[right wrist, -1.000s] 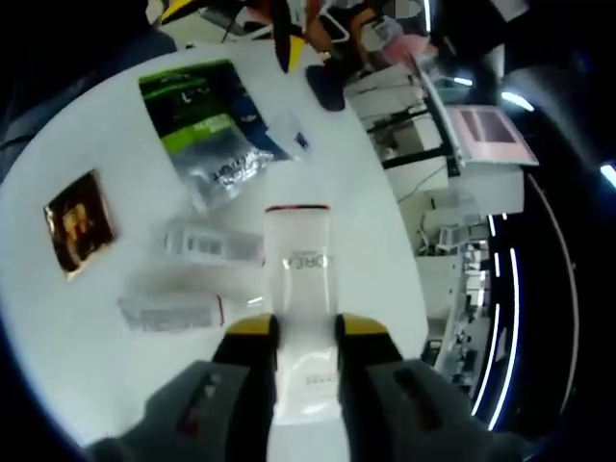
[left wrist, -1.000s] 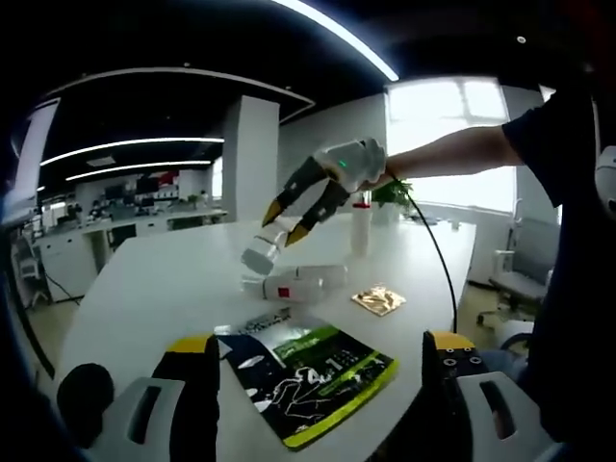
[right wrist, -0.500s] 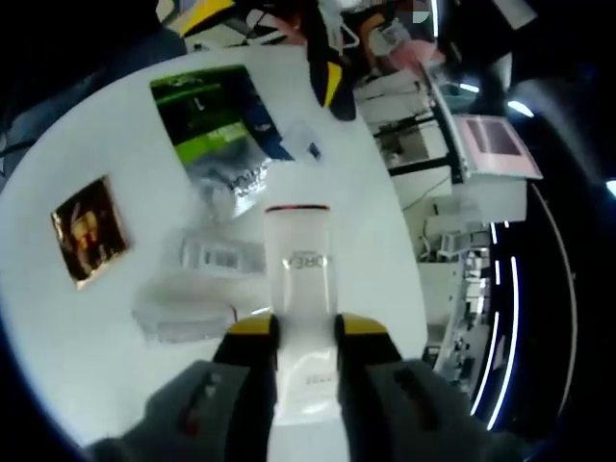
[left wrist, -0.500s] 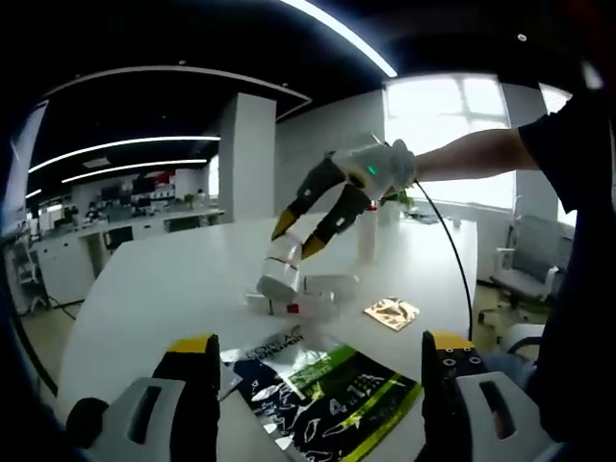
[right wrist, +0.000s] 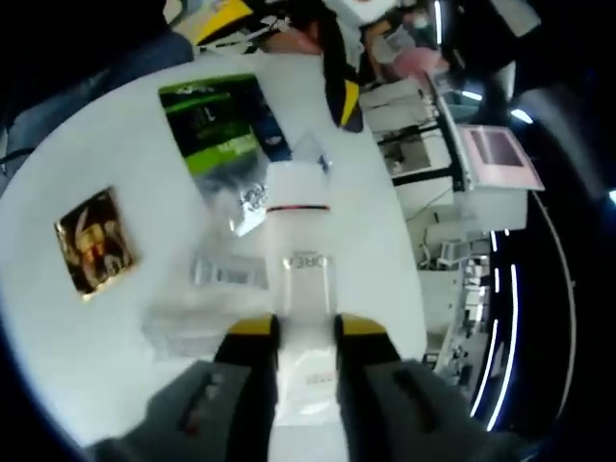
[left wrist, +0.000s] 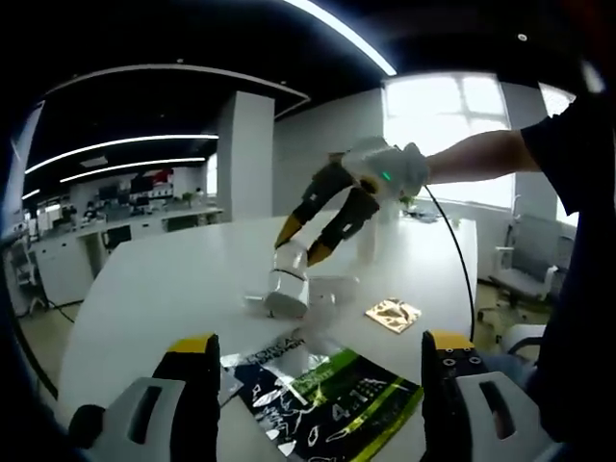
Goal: Arrange the skincare products in the storage area until every visible bottle or jar stands upright without overlapping.
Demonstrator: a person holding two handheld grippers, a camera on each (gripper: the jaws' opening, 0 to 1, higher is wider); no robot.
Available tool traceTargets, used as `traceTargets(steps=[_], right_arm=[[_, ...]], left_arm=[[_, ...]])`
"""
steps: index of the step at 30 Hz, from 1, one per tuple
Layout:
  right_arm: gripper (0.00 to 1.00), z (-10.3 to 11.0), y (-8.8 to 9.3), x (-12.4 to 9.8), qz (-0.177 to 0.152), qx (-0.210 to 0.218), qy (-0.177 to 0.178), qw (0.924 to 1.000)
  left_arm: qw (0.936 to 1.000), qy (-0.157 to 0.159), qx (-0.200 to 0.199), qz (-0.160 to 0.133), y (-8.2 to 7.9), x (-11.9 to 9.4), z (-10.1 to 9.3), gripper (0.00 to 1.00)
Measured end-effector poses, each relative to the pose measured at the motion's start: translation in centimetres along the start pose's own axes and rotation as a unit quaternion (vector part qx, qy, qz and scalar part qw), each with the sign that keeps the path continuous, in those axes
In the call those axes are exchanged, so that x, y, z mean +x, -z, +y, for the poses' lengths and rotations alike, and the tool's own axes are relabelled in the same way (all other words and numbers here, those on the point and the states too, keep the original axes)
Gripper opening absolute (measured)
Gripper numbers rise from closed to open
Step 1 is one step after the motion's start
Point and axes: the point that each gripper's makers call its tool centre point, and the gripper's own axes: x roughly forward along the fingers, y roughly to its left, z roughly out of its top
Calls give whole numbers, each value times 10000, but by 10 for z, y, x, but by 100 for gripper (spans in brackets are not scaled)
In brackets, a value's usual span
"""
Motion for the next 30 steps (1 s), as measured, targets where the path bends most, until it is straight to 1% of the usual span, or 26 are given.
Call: traceTargets(steps=[2, 14, 21, 27, 30], right_arm=[[19, 1, -4, -1, -39, 53, -23, 10000], [19, -1, -17, -5, -155, -47, 56, 9999], [19, 1, -25, -6, -246, -39, 77, 9997], [19, 3, -37, -6, -345, -95, 128, 9993], [19, 3, -43, -6, -396, -126, 140, 9990]], left_arm=[[10000, 10, 3, 11, 0, 1, 0, 88], [9999, 109, -50, 18, -5, 11, -2, 88], [9997, 128, -155, 157, 0, 18, 0, 87], [9993, 171, -292, 188, -2, 25, 0, 86], [9988, 226, -378, 234, -2, 28, 0, 84]])
